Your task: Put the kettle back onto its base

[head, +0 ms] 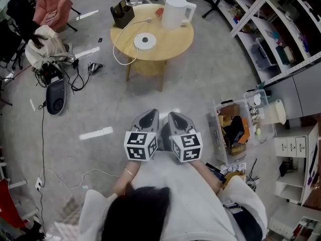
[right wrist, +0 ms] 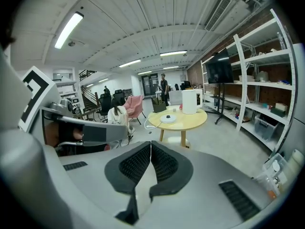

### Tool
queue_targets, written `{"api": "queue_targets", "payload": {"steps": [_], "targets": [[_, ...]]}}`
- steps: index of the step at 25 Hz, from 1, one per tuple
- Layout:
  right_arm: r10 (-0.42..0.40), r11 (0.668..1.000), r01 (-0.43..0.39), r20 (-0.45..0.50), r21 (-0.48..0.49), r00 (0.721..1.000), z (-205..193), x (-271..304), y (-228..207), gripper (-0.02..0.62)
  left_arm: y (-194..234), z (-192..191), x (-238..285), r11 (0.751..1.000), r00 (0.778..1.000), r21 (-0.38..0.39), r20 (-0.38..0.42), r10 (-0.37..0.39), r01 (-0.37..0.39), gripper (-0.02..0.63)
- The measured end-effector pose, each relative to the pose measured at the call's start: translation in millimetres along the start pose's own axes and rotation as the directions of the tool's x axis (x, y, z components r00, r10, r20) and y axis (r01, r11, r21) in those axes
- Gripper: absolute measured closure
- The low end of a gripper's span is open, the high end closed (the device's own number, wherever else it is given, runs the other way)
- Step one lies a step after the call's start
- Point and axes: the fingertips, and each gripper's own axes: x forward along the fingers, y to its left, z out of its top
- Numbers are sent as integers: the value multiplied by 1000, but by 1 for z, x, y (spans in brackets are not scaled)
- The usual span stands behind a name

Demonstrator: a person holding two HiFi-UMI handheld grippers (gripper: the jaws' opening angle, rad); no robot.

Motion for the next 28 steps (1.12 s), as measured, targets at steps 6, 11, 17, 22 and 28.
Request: {"api": "queue_targets", "payload": {"steps": [6, 11, 17, 22, 28], "targets": [[-6, 1000, 6, 15, 3, 1000, 4, 2, -6, 568, 0, 3, 3, 1000, 1000, 15, -1, 7, -7, 580], [-6, 1000, 6, 19, 1, 1000, 6, 7, -13, 568, 1, 6, 10, 1000, 1000, 27, -7, 11, -11, 580], [-8, 1000, 8, 13, 5, 1000, 6, 13, -27, 568, 0, 6, 22, 1000, 1000, 24, -10, 15, -15, 580], [-8, 1000, 8, 11, 2, 1000, 10, 19, -37, 568, -3, 7, 32, 1000, 1000, 29, -24, 8, -7, 580], [13, 1000, -13, -6, 9, 1000, 12, 31, -45, 568, 5, 9, 42, 999, 999, 18, -37, 35, -34, 580]]}}
